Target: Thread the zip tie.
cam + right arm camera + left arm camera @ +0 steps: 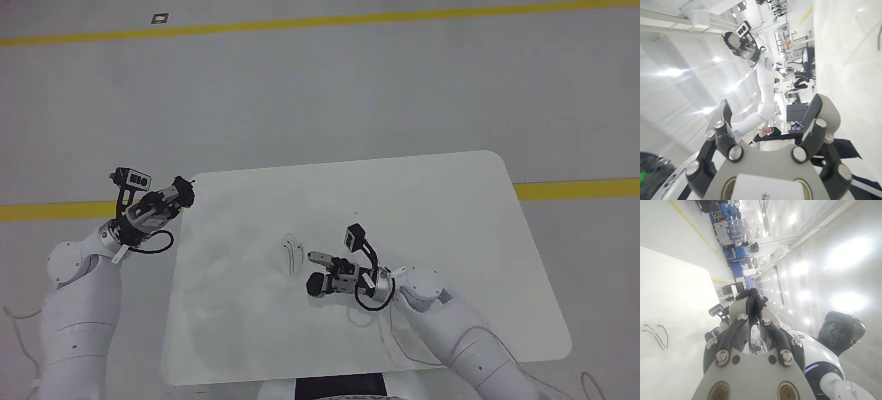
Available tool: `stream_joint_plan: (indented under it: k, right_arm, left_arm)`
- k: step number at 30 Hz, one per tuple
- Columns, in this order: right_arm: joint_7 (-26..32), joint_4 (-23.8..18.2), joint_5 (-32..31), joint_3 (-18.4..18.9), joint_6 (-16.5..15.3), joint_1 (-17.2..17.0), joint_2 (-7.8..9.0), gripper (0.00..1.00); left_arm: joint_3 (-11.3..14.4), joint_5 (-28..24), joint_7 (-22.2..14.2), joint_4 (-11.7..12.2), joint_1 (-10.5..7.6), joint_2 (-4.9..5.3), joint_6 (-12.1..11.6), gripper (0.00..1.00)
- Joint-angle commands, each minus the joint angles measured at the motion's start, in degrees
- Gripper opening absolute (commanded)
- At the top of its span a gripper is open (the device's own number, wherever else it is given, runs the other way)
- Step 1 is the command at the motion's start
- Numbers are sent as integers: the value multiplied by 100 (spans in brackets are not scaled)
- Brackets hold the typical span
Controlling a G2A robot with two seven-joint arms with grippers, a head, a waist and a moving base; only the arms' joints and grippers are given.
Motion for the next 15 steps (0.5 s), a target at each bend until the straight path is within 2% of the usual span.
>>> stream_joint_plan:
  k: [1,3,6,8,15]
  right_arm:
    - [-200,-350,-462,-45,515,17,31,100]
    - [-425,-670,-873,-119,1098,61,53,100]
    - [-655,-1118,-1402,-273,1609,102,70,100]
    - [-749,-1246,-1568,-291,1625,47,87,100]
    - [-763,-1258,-1582,-295,1618,48,87,100]
  left_arm:
    - [0,0,0,0,0,0,0,0]
    - [0,0,0,0,0,0,0,0]
    - [0,0,0,0,0,0,0,0]
    - [0,0,0,0,0,0,0,0]
    - [0,0,0,0,0,0,0,0]
